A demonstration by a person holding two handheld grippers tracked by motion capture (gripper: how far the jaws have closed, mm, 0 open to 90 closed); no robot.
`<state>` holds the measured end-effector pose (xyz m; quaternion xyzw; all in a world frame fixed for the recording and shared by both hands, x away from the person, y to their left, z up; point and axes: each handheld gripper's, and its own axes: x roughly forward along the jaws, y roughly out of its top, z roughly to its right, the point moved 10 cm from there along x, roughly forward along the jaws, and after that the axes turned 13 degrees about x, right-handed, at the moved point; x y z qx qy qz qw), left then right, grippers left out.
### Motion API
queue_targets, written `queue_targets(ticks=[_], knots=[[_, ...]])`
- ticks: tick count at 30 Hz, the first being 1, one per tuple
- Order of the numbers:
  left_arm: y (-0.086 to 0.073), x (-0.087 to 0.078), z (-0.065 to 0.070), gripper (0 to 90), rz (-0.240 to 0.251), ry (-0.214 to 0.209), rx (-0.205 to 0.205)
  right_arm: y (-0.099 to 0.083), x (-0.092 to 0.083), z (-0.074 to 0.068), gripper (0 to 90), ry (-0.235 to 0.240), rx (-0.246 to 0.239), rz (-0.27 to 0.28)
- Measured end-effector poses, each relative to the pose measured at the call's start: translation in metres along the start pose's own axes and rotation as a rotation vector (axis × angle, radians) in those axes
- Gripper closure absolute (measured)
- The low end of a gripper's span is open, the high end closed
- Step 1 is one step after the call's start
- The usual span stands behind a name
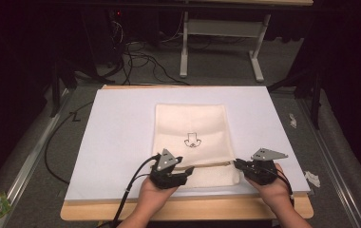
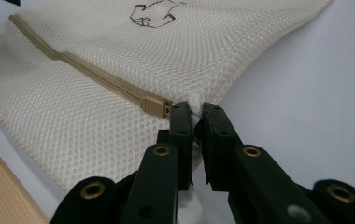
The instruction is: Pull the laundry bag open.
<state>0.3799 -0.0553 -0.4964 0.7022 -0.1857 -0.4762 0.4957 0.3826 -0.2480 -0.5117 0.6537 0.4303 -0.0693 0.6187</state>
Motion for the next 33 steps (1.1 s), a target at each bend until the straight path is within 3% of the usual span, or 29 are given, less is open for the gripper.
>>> queue_targets(ticks=[3, 7, 18, 22, 23, 27, 33], knots=[[0.011, 0.024, 0.016, 45.8, 0.009, -0.051, -0.013, 0.001, -0.001, 0.001, 85.4, 0.003, 0.001, 0.002], [0.017, 0.042, 0.024, 48.9, 0.012, -0.068, -0.021, 0.002, -0.001, 0.001, 85.3, 0.005, 0.003, 0.012], [0.026, 0.073, 0.045, 57.5, -0.001, -0.105, -0.023, 0.008, -0.005, -0.005, 85.4, 0.022, -0.004, 0.041], [0.027, 0.079, 0.050, 64.1, 0.002, -0.085, -0.034, 0.009, -0.007, -0.008, 85.5, 0.024, -0.018, 0.048], [0.030, 0.082, 0.051, 65.5, 0.021, -0.080, -0.060, 0.009, -0.007, -0.008, 85.5, 0.025, -0.022, 0.048], [0.034, 0.087, 0.054, 69.7, 0.045, -0.061, -0.095, 0.010, -0.008, -0.011, 85.5, 0.029, -0.022, 0.055], [0.038, 0.089, 0.053, 78.5, 0.056, -0.021, -0.079, 0.013, -0.009, -0.012, 85.5, 0.035, -0.028, 0.069]])
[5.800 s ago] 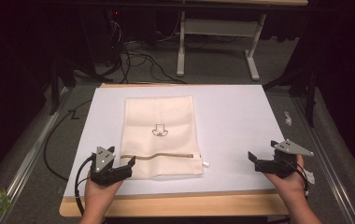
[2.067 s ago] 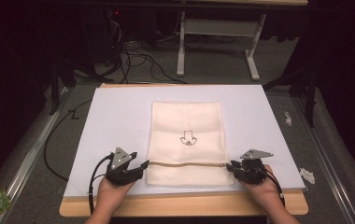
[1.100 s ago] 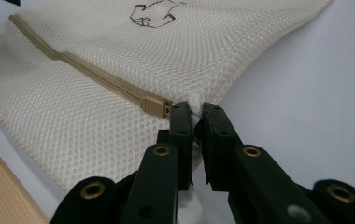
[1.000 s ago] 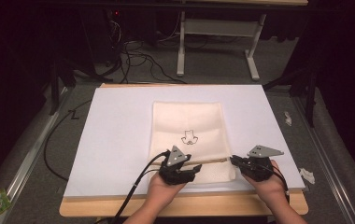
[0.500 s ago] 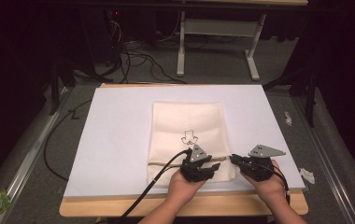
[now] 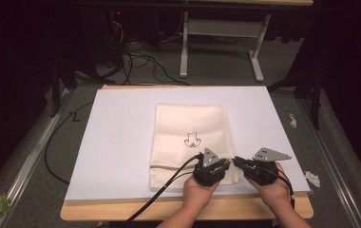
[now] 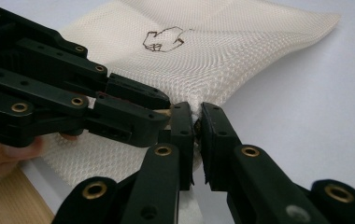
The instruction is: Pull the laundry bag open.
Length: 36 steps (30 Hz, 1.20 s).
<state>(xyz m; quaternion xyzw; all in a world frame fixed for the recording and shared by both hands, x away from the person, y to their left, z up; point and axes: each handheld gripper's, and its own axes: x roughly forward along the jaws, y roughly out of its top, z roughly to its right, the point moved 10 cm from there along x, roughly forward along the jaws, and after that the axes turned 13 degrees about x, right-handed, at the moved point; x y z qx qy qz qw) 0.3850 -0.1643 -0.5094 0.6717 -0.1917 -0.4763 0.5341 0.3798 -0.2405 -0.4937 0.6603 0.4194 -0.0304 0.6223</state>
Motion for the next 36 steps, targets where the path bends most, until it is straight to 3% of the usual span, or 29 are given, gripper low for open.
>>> queue_targets(ticks=[5, 11, 14, 19, 20, 21, 22, 23, 24, 27, 28, 29, 31, 34, 35, 36], knots=[[0.002, -0.003, 0.002, 86.9, 0.016, -0.004, 0.032, 0.001, 0.000, 0.000, 85.5, -0.003, -0.001, 0.005], [0.001, -0.005, 0.000, 87.4, 0.008, -0.016, 0.041, 0.001, 0.000, 0.001, 85.6, 0.001, 0.006, 0.000], [0.000, -0.010, -0.001, 87.4, 0.001, -0.023, 0.067, 0.002, 0.000, -0.001, 85.7, 0.015, 0.000, 0.000], [-0.003, -0.015, -0.004, 87.6, -0.005, -0.030, 0.066, 0.003, 0.003, -0.005, 86.0, 0.015, -0.009, -0.012], [-0.005, -0.016, -0.007, 87.7, -0.022, -0.009, 0.064, 0.003, 0.003, -0.006, 86.3, 0.018, -0.008, -0.012], [-0.005, -0.016, -0.007, 87.7, -0.022, -0.009, 0.064, 0.004, 0.002, -0.003, 86.3, -0.019, -0.012, -0.005], [-0.012, -0.019, -0.016, 87.7, -0.025, -0.014, 0.018, 0.005, 0.001, 0.001, 86.4, -0.021, -0.003, -0.002], [-0.012, -0.019, -0.016, 87.7, -0.025, -0.014, 0.018, 0.005, 0.001, 0.001, 86.4, -0.021, -0.003, -0.002], [-0.019, -0.023, -0.025, 87.7, -0.032, -0.002, -0.004, 0.006, -0.003, 0.010, 86.3, -0.022, 0.042, 0.008], [-0.022, -0.027, -0.028, 87.7, -0.034, -0.009, -0.002, 0.006, -0.004, 0.015, 86.3, -0.015, 0.056, 0.009], [-0.022, -0.033, -0.028, 87.7, -0.052, -0.006, 0.027, 0.005, -0.003, 0.013, 86.3, -0.014, 0.048, 0.006], [-0.022, -0.033, -0.028, 87.7, -0.052, -0.006, 0.027, 0.005, -0.003, 0.013, 86.3, -0.014, 0.048, 0.006], [-0.030, -0.049, -0.043, 87.7, -0.082, 0.016, 0.009, 0.006, -0.002, 0.013, 86.4, -0.034, 0.042, 0.009], [-0.046, -0.076, -0.069, 87.8, -0.122, 0.051, -0.035, 0.006, -0.005, 0.024, 86.5, -0.052, 0.082, 0.015], [-0.046, -0.076, -0.069, 87.8, -0.122, 0.051, -0.035, 0.006, -0.005, 0.024, 86.5, -0.052, 0.082, 0.015], [-0.058, -0.096, -0.087, 87.9, -0.145, 0.071, -0.082, 0.005, -0.008, 0.032, 86.5, -0.051, 0.110, 0.017]])
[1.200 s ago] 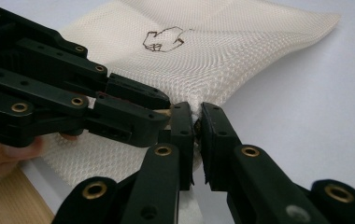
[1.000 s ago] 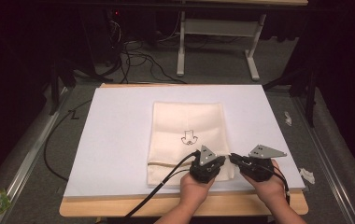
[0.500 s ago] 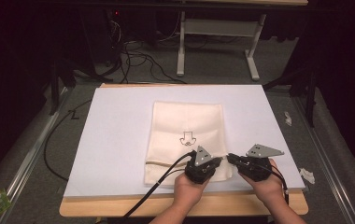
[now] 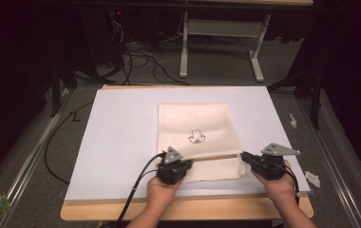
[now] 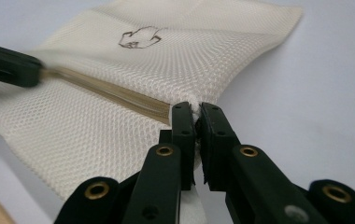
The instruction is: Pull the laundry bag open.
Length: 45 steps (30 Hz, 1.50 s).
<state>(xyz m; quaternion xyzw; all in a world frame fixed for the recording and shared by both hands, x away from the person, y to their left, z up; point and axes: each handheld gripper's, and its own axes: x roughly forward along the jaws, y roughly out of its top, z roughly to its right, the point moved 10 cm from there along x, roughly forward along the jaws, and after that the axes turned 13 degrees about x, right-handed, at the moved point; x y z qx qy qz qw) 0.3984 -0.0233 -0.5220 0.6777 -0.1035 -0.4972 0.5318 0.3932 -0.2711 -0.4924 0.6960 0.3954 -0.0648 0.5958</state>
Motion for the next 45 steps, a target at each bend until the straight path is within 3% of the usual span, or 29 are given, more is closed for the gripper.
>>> queue_targets(ticks=[4, 6, 8, 9, 11, 15, 26, 28, 31, 33, 37, 39, 40, 41, 42, 43, 45], knots=[[-0.030, -0.036, -0.039, 87.9, -0.054, 0.061, -0.063, 0.002, -0.004, 0.012, 86.6, -0.036, 0.019, 0.013], [-0.041, -0.052, -0.053, 87.8, -0.040, 0.055, -0.097, 0.003, -0.006, 0.018, 86.4, -0.050, 0.027, 0.020], [-0.044, -0.057, -0.054, 87.7, -0.030, 0.048, -0.104, 0.003, -0.006, 0.019, 86.4, -0.026, 0.040, 0.018], [-0.049, -0.057, -0.052, 87.8, -0.044, 0.066, -0.077, -0.002, -0.003, 0.013, 86.4, -0.028, 0.017, 0.001], [-0.050, -0.056, -0.052, 87.7, -0.052, 0.069, -0.072, -0.002, 0.000, 0.009, 86.2, -0.037, -0.013, -0.004], [-0.043, -0.058, -0.052, 87.5, -0.008, 0.061, -0.061, -0.004, -0.003, 0.012, 85.7, -0.026, 0.005, 0.000], [-0.046, -0.057, -0.048, 85.8, -0.019, 0.049, -0.008, -0.013, -0.002, 0.012, 81.8, -0.010, 0.003, -0.029], [-0.046, -0.057, -0.048, 81.8, -0.028, 0.063, 0.032, -0.014, 0.000, 0.012, 78.5, -0.017, -0.018, -0.032], [-0.044, -0.058, -0.049, 65.1, -0.028, 0.081, 0.058, -0.014, 0.001, 0.012, 70.5, -0.029, -0.020, -0.026], [-0.040, -0.061, -0.053, 57.4, -0.010, 0.100, 0.065, -0.013, 0.002, 0.010, 56.5, -0.023, -0.027, -0.007], [-0.035, -0.075, -0.070, 44.2, 0.020, 0.202, 0.092, -0.008, 0.000, 0.015, 36.3, -0.056, -0.035, 0.026], [-0.036, -0.078, -0.074, 40.5, 0.020, 0.215, 0.099, -0.006, -0.001, 0.020, 34.9, -0.078, -0.038, 0.034], [-0.037, -0.085, -0.084, 38.5, 0.016, 0.252, 0.120, -0.004, -0.005, 0.032, 31.7, -0.138, -0.058, 0.051], [-0.037, -0.085, -0.084, 36.6, 0.016, 0.252, 0.120, -0.004, -0.005, 0.032, 31.7, -0.138, -0.058, 0.051], [-0.039, -0.094, -0.096, 33.8, 0.008, 0.297, 0.131, -0.002, -0.011, 0.044, 30.9, -0.165, -0.040, 0.065], [-0.039, -0.094, -0.096, 31.1, 0.008, 0.297, 0.131, -0.002, -0.011, 0.044, 30.9, -0.165, -0.040, 0.065], [-0.044, -0.111, -0.116, 28.0, 0.000, 0.356, 0.122, 0.002, -0.021, 0.063, 27.4, -0.194, -0.009, 0.088]])
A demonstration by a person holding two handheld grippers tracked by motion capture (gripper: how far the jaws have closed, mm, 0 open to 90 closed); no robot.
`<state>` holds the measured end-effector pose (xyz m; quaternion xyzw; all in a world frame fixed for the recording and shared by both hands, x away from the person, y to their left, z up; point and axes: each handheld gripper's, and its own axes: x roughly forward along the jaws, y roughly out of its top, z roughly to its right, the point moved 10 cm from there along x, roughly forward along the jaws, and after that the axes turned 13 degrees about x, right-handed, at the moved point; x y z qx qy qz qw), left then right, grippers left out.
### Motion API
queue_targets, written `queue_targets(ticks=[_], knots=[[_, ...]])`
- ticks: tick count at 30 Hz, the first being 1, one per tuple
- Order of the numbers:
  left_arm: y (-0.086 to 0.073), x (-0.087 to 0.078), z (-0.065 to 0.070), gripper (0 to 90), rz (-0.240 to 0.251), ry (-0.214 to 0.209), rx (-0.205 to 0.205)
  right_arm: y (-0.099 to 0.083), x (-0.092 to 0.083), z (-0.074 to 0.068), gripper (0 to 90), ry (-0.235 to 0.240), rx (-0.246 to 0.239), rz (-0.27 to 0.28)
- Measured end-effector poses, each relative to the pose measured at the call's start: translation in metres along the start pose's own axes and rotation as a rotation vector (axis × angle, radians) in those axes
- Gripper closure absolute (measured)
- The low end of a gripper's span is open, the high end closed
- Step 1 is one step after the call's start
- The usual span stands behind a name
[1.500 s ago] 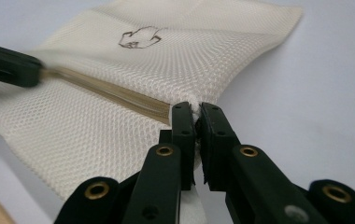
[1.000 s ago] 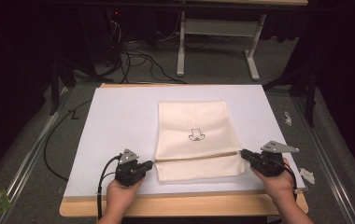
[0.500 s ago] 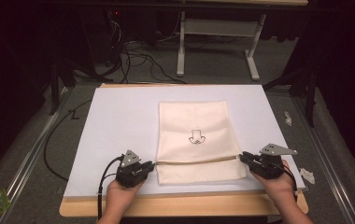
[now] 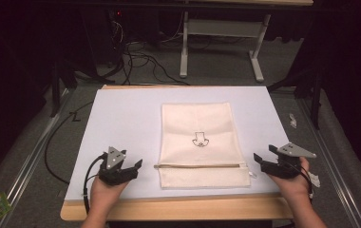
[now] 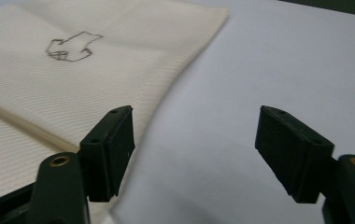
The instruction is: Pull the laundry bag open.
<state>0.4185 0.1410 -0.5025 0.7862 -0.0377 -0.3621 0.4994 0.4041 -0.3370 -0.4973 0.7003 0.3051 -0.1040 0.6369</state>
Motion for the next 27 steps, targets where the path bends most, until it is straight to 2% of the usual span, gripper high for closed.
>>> queue_targets(ticks=[3, 4, 5, 6, 7, 9, 15, 22, 23, 27], knots=[[-0.008, -0.011, -0.024, 27.9, 0.007, 0.045, -0.041, 0.003, -0.007, 0.019, 23.8, -0.030, 0.034, 0.015], [-0.008, -0.011, -0.024, 27.9, 0.007, 0.045, -0.041, 0.004, -0.008, 0.023, 23.1, -0.038, 0.044, 0.019], [-0.012, -0.017, -0.034, 28.0, 0.026, 0.056, -0.093, 0.004, -0.008, 0.027, 22.7, -0.043, 0.049, 0.025], [-0.012, -0.017, -0.034, 28.0, 0.026, 0.056, -0.093, 0.003, -0.008, 0.028, 22.5, -0.048, 0.058, 0.022], [-0.012, -0.019, -0.039, 27.6, 0.042, 0.065, -0.126, 0.003, -0.007, 0.027, 22.5, -0.048, 0.057, 0.018], [-0.011, -0.018, -0.039, 25.5, 0.041, 0.075, -0.113, 0.003, -0.006, 0.025, 22.6, -0.049, 0.046, 0.019], [-0.010, -0.014, -0.033, 23.7, 0.021, 0.065, -0.076, 0.004, -0.006, 0.022, 22.7, -0.050, 0.031, 0.025], [-0.011, -0.014, -0.034, 22.2, 0.024, 0.065, -0.089, 0.004, -0.007, 0.023, 22.0, -0.050, 0.033, 0.032], [-0.011, -0.014, -0.035, 21.0, 0.023, 0.079, -0.088, 0.004, -0.007, 0.022, 21.0, -0.053, 0.036, 0.032], [-0.013, -0.012, -0.037, 15.8, 0.014, 0.080, -0.096, 0.005, -0.007, 0.022, 18.5, -0.055, 0.038, 0.036]])
